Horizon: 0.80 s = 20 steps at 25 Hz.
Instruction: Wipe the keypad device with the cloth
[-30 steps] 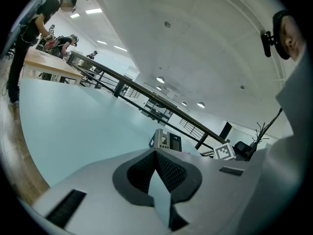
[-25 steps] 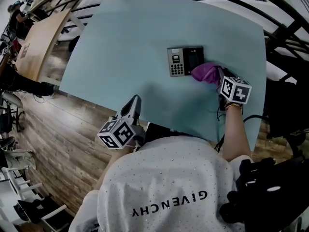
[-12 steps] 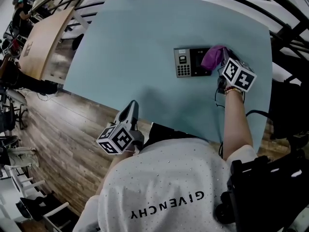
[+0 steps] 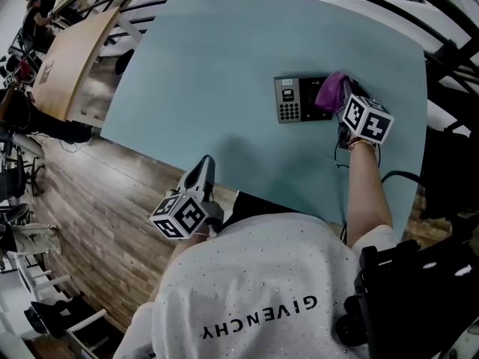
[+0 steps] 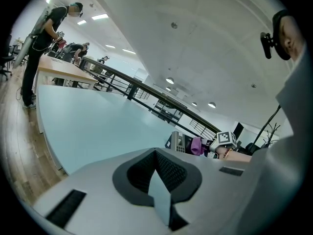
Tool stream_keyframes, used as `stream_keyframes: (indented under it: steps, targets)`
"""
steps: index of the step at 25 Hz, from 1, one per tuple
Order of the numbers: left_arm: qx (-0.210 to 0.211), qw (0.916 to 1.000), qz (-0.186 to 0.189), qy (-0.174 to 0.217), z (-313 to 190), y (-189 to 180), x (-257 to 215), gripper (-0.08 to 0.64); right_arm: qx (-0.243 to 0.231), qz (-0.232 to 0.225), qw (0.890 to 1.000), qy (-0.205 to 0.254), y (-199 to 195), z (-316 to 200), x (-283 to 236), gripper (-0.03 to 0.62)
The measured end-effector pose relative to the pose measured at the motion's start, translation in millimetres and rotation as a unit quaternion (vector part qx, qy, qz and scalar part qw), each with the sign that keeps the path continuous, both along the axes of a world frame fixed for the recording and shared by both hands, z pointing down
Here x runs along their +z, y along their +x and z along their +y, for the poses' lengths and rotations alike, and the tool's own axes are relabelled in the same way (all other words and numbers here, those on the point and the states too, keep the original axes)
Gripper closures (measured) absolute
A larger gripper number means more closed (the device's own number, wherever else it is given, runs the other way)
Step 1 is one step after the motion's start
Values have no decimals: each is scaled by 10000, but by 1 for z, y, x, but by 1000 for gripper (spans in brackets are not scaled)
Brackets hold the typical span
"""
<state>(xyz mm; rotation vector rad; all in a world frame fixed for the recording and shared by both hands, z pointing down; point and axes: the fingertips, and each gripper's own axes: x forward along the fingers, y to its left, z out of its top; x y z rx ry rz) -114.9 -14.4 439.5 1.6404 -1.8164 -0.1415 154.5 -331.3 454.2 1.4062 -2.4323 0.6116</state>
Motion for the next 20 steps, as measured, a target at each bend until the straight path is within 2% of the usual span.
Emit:
stream_keyframes:
  steps: [5,10,16,20]
  targets:
    - [94,10000,13,31,-9,6,-1,560,-203,557,9982,-126,5,17,18,548]
    - [253,9996,39,74,-22,19,-2,560,-375,602,9966,-417,13,39,40,548]
    - [625,9979,127,87,-41,34,3,560,-443,858,9937,-575,23,64,54,548]
    - [990,9949,142,143,-65,35,4,560,-460,1261,9890,-614,25,79,65,548]
